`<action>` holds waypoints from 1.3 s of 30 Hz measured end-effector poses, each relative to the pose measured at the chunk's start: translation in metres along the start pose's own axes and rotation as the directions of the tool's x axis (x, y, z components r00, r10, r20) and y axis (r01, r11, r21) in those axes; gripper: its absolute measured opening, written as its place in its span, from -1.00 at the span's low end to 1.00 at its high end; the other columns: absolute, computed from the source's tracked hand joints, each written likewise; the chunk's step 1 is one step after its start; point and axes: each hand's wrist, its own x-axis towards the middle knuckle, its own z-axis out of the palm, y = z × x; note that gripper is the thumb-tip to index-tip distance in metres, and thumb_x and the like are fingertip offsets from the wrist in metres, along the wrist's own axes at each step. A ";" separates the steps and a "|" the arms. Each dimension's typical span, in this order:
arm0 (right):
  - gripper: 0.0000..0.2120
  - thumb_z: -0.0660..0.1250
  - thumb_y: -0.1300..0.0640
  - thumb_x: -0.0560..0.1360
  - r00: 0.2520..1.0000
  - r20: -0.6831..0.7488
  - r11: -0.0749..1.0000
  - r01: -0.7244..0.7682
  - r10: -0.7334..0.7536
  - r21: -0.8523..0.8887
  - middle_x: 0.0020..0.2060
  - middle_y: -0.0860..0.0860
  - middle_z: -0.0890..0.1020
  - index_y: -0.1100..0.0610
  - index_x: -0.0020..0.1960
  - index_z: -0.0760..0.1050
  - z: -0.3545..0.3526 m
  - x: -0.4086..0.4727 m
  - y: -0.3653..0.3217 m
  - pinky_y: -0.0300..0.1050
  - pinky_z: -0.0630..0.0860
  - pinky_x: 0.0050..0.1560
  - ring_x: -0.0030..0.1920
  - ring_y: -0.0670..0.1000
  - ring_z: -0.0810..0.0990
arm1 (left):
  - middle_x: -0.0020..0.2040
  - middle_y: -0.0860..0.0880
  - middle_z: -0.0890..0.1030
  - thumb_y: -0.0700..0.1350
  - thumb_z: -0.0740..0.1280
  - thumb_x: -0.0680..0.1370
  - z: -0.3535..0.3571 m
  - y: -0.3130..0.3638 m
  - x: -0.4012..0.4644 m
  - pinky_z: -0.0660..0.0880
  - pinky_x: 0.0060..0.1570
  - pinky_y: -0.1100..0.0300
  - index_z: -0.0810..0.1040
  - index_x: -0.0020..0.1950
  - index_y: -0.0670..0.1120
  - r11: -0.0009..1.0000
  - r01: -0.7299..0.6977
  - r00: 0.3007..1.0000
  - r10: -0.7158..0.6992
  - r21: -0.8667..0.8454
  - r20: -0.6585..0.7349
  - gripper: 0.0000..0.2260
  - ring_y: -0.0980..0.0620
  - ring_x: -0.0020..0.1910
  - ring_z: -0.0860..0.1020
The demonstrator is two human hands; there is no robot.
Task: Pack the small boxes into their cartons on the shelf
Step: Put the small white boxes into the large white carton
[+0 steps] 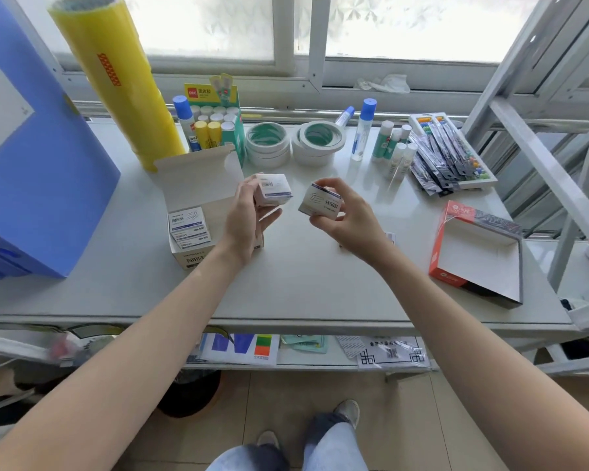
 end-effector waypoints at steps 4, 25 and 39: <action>-0.59 0.37 0.28 0.37 0.999 0.003 0.999 0.042 -0.042 0.007 0.04 0.11 0.58 0.04 0.18 0.43 0.007 0.002 -0.008 -0.03 0.56 0.01 -0.05 0.05 0.54 | 0.01 -0.14 0.57 0.03 0.04 0.60 -0.008 0.005 -0.003 0.55 0.05 0.17 0.39 0.22 -0.09 0.982 0.131 0.989 -0.119 -0.137 0.088 -0.69 -0.01 -0.06 0.57; -0.55 0.38 0.29 0.37 0.977 0.080 0.963 0.207 -0.196 -0.172 0.08 0.06 0.47 0.04 0.23 0.48 0.020 -0.005 -0.032 -0.37 0.32 0.05 0.15 0.08 0.37 | -0.09 -0.11 0.65 0.06 0.10 0.60 -0.015 0.007 -0.020 0.61 -0.08 0.25 0.56 0.12 -0.16 0.963 0.271 0.942 -0.263 -0.010 0.206 -0.63 0.06 -0.16 0.64; -0.56 0.39 0.02 0.45 1.000 -0.008 0.999 0.023 -0.023 -0.029 0.05 0.06 0.32 0.07 0.26 0.34 0.027 -0.007 -0.052 -0.35 0.47 -0.07 -0.09 -0.07 0.44 | -0.07 -0.11 0.62 0.03 0.17 0.58 -0.009 0.005 -0.029 0.61 -0.02 0.22 0.54 0.16 -0.20 0.944 0.327 0.929 -0.311 -0.050 0.200 -0.65 0.02 -0.12 0.60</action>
